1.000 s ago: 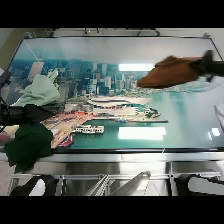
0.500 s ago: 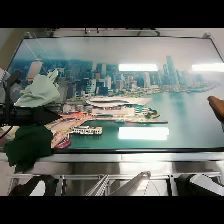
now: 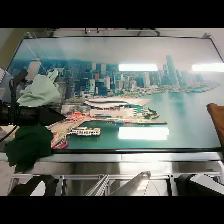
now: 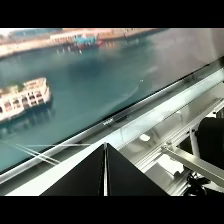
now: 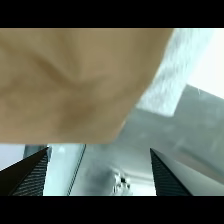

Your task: Fold the shirts.

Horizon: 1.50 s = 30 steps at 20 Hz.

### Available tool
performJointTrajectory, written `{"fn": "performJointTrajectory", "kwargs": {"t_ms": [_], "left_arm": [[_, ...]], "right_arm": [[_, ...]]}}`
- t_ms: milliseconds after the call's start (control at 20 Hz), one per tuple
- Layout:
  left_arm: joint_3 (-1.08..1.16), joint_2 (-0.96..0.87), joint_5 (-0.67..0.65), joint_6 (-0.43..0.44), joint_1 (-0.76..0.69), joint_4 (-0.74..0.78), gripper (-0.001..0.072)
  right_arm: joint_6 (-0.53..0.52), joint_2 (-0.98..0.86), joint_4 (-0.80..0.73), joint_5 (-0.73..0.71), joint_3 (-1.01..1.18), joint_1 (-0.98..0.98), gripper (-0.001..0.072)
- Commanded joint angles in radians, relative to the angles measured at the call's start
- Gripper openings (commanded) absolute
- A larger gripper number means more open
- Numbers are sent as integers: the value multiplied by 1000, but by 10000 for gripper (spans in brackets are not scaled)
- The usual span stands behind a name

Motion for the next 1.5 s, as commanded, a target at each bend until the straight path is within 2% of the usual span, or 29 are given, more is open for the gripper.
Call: {"fn": "performJointTrajectory", "kwargs": {"t_ms": [0,50,100,150,200,300,400,500,700,750,900,1100,1450], "left_arm": [[9,0,-54,-2,-2,-1,11],[34,-10,-51,-2,-2,-1,11],[77,-30,-31,-2,-2,-2,11],[127,-50,-13,-2,-2,0,11],[180,-73,-3,-2,-2,1,11],[258,-116,-19,-2,-3,1,10],[272,-135,-42,-2,-22,2,10],[213,-113,-81,-2,-71,2,10],[-15,29,-211,-16,-187,3,10],[-55,57,-221,-37,-200,2,10],[-121,112,-223,-57,-208,2,10],[-131,163,-225,-58,-207,4,10],[-131,235,-261,-58,-207,10,10]], "right_arm": [[-19,1,234,63,36,4,618],[-68,1,392,62,50,16,367],[-133,2,589,58,63,44,75],[-196,8,768,47,70,84,22],[-261,23,923,30,73,137,19],[-377,69,1069,-6,72,288,18],[-452,132,1048,-12,53,479,17],[-485,232,996,-60,-30,687,17],[-488,497,838,-296,-296,970,16],[-475,534,821,-337,-331,983,16],[-475,540,833,-337,-333,983,16],[-472,526,921,-332,-334,983,18],[-472,526,921,-332,-334,983,18]]}}
